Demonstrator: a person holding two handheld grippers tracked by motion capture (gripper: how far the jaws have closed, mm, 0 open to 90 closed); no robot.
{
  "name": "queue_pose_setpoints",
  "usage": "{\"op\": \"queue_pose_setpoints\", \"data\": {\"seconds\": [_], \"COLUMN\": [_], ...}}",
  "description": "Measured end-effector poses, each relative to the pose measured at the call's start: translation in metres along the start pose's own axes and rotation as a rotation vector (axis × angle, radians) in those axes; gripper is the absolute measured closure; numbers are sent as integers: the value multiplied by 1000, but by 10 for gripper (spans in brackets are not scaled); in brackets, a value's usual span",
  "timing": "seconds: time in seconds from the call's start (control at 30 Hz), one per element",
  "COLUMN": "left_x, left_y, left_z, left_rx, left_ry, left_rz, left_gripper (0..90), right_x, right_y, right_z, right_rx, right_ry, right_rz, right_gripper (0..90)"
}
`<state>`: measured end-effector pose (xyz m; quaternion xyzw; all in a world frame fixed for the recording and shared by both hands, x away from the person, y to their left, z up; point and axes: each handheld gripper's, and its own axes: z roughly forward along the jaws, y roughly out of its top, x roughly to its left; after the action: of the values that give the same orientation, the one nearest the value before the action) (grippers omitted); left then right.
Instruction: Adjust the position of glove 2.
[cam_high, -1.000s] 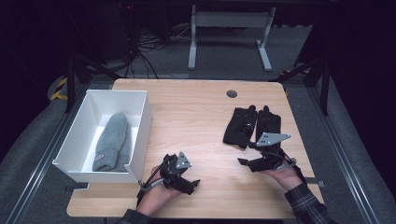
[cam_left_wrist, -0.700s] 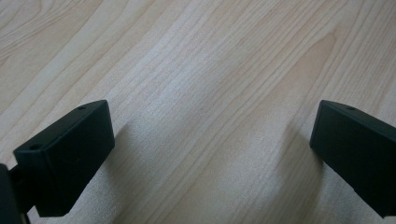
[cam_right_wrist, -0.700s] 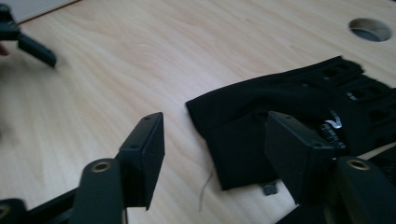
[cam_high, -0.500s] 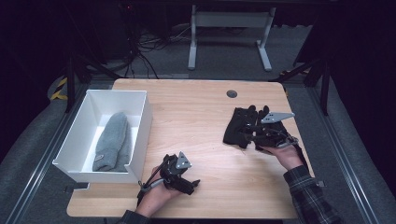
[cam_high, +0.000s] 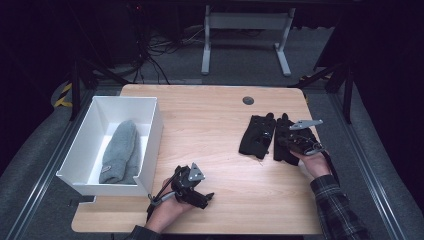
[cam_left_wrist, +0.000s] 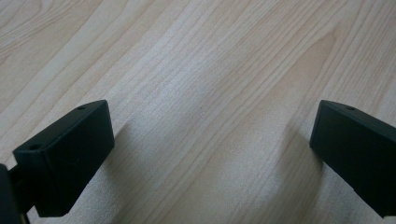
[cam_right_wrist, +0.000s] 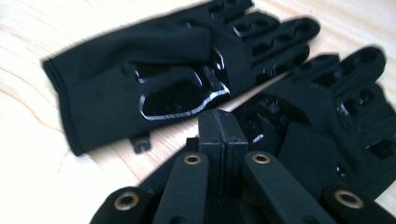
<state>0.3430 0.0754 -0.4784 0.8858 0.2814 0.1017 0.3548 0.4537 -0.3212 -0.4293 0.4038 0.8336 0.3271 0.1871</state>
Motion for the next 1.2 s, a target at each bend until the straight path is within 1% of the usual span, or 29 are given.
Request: {"op": "queue_pose_setpoints", "data": {"seconds": [0.07, 0.1, 0.13, 0.17, 0.2, 0.3, 0.33, 0.47, 0.63, 0.67, 0.7, 0.73, 0.77, 0.8, 0.87, 0.9, 0.93, 1.03, 1.07, 1.17, 1.2], "left_x": [0, 0, 0, 0, 0, 0, 0, 0, 0, 0, 0, 0, 0, 0, 0, 0, 0, -1, -1, -1, -1], "left_y": [0, 0, 0, 0, 0, 0, 0, 0, 0, 0, 0, 0, 0, 0, 0, 0, 0, 0, 0, -1, 0], "left_z": [0, 0, 0, 0, 0, 0, 0, 0, 0, 0, 0, 0, 0, 0, 0, 0, 0, 0, 0, 0, 0], "left_rx": [0, 0, 0, 0, 0, 0, 1, 0, 1, 1, 1, 0, 0, 1, 2, 1, 1, 0, 0, 0, 0], "left_ry": [0, 0, 0, 0, 0, 0, -1, 0, 0, 0, 0, 0, 0, 0, 0, -1, -1, -1, 0, 0, -1], "left_rz": [0, 0, 0, 0, 0, 1, 0, 1, 0, -1, -1, 0, -1, 0, -2, 0, 0, 0, 0, 0, 0], "left_gripper": [1, 1, 1, 1, 1, 1, 1, 1, 2, 1, 2, 2, 2, 2, 2, 2, 2, 2, 2, 1, 2], "right_x": [-2, -2, -3, -3, -4, -3, -2, 2, 14, 17, 17, 23, 26, 26, 31, 37, 37, 44, 48, 52, 55], "right_y": [-4, -4, -5, -8, -9, -10, -12, -16, -23, -24, -24, -26, -28, -28, -31, -33, -33, -36, -38, -40, -41], "right_z": [5, 5, 8, 13, 15, 14, 13, 8, 0, -1, -1, -4, -6, -6, -9, -12, -12, -15, -17, -19, -20], "right_rx": [10, 10, 17, 40, 40, 38, 43, 50, 63, 66, 66, 72, 74, 74, 75, 78, 78, 82, 82, 83, 84], "right_ry": [-2, -2, 0, 2, 7, 11, 21, 35, 66, 66, 66, 79, 84, 84, 105, 115, 115, 135, 149, 159, 170], "right_rz": [-1, -1, 2, -2, -2, 3, 4, 1, -17, -21, -21, -33, -39, -39, -43, -53, -53, -66, -76, -80, -87], "right_gripper": [900, 900, 900, 900, 900, 900, 900, 900, 900, 900, 900, 900, 900, 900, 900, 900, 900, 900, 900, 900, 900]}}
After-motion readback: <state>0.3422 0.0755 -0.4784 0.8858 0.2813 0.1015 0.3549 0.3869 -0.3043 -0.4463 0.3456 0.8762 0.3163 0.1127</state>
